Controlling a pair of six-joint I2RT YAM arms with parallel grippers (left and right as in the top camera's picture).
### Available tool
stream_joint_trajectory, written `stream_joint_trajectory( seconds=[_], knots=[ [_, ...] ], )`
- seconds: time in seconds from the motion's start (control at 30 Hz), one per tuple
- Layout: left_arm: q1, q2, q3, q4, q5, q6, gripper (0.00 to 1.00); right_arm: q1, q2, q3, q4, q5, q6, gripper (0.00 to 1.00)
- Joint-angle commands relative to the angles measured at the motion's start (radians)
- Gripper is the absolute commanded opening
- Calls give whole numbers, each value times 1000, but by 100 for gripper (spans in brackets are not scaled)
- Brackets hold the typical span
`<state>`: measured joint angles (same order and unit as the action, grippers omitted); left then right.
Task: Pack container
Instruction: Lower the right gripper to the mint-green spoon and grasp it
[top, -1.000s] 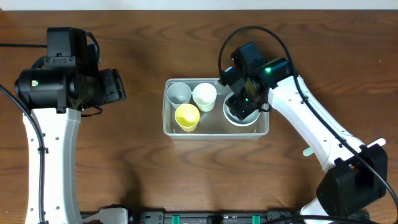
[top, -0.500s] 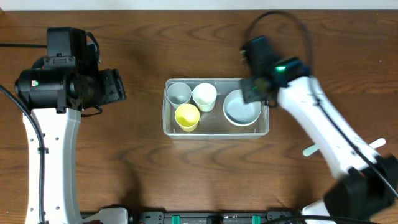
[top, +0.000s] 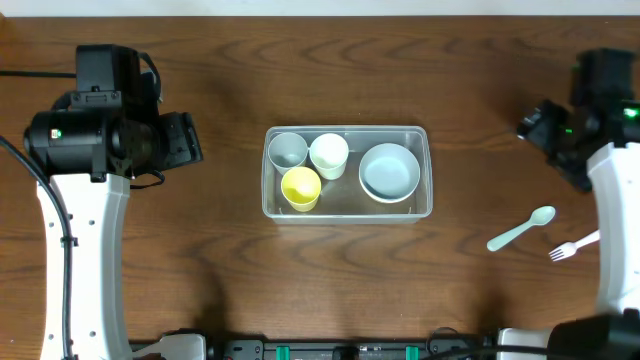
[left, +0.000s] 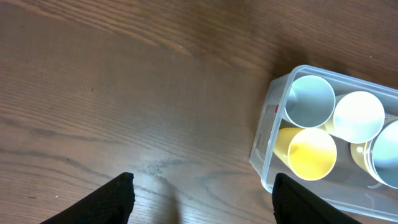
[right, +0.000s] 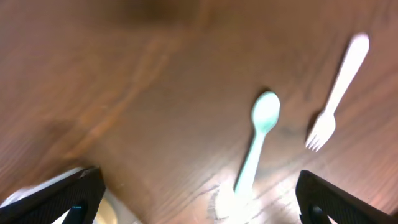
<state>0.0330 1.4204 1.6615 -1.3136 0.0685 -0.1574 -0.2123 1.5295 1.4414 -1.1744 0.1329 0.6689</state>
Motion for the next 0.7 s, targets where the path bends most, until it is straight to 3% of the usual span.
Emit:
stream_joint_trajectory(
  seconds=[0.0, 0.17, 0.67],
  knots=[
    [5, 7, -8, -6, 0, -2, 71, -94, 48, -99, 24, -86, 29, 99],
    [5, 7, -8, -6, 0, -2, 71, -161, 98, -235, 132, -85, -13, 99],
    [5, 7, -8, -6, 0, -2, 71, -166, 159, -515, 432, -89, -15, 97]
  ],
)
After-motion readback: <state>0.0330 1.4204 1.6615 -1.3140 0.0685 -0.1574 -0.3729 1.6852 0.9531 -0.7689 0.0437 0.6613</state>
